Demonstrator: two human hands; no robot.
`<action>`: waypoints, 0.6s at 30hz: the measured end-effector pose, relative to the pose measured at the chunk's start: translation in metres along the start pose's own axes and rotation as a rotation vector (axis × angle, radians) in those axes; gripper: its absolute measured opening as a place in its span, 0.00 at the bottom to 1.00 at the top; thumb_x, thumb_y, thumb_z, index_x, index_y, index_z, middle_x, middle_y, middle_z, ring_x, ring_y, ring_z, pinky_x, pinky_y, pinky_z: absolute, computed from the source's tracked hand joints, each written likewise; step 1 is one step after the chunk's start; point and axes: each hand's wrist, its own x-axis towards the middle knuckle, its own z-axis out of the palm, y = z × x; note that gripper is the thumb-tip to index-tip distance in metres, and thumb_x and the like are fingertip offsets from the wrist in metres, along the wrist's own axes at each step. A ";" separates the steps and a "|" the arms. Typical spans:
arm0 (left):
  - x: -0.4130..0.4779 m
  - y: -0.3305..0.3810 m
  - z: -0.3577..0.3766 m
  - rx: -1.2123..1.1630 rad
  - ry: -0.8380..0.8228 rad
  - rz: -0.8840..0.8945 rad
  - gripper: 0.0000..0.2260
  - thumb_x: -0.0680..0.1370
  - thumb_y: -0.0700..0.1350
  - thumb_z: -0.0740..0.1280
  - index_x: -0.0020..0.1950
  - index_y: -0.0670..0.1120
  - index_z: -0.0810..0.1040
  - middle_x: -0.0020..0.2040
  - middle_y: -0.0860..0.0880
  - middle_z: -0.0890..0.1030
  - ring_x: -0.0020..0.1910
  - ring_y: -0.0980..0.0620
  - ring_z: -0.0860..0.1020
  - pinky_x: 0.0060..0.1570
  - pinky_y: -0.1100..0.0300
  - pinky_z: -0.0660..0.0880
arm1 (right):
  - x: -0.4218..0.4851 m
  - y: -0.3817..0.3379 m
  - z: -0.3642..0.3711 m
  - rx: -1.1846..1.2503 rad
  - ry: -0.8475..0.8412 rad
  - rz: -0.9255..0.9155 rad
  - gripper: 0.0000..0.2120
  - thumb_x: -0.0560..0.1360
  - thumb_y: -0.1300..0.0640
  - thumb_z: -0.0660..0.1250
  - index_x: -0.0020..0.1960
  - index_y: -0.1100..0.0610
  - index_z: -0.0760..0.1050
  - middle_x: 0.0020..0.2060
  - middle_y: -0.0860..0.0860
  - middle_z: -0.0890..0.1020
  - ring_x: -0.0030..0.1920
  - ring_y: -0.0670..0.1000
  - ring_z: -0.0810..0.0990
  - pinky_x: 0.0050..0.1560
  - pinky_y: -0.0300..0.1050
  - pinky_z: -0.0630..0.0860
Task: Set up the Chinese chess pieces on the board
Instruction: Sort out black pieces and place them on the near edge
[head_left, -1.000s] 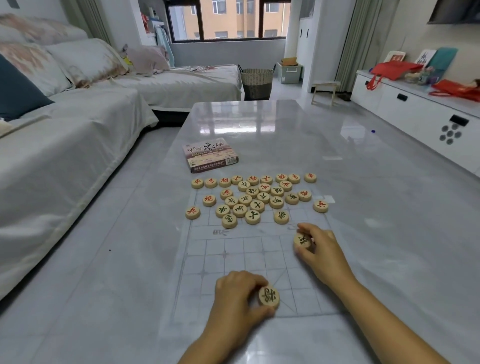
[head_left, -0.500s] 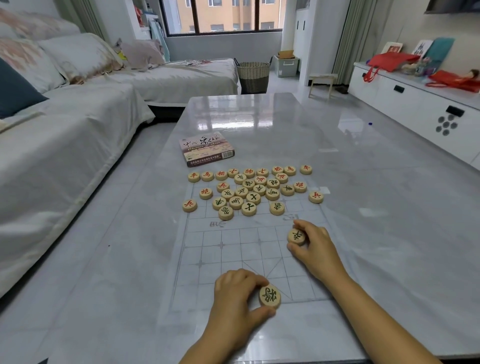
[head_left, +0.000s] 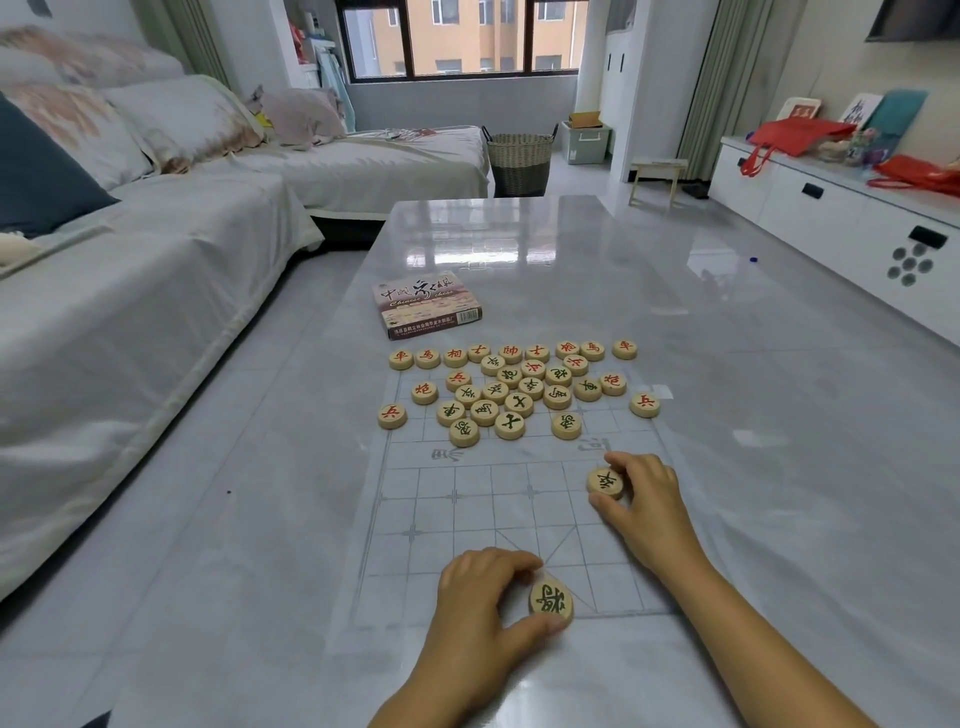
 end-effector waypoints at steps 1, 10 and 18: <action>0.001 0.000 -0.002 -0.055 0.001 -0.028 0.17 0.65 0.64 0.66 0.52 0.66 0.68 0.49 0.67 0.73 0.56 0.65 0.67 0.56 0.75 0.59 | 0.002 0.000 0.000 0.001 0.000 0.007 0.23 0.73 0.57 0.68 0.66 0.57 0.69 0.61 0.54 0.73 0.62 0.53 0.66 0.60 0.41 0.64; 0.044 -0.027 -0.041 -0.084 0.251 -0.129 0.06 0.76 0.46 0.66 0.52 0.49 0.75 0.46 0.53 0.77 0.46 0.60 0.74 0.44 0.70 0.71 | 0.039 -0.026 0.002 -0.272 0.057 -0.064 0.19 0.76 0.55 0.62 0.67 0.54 0.67 0.65 0.53 0.72 0.66 0.55 0.66 0.65 0.49 0.61; 0.052 -0.045 -0.039 -0.107 0.344 -0.131 0.03 0.76 0.42 0.66 0.47 0.50 0.76 0.43 0.53 0.78 0.43 0.58 0.76 0.41 0.73 0.71 | 0.070 -0.081 0.055 -0.306 -0.100 -0.174 0.23 0.75 0.49 0.64 0.68 0.55 0.66 0.65 0.54 0.69 0.66 0.56 0.65 0.64 0.51 0.63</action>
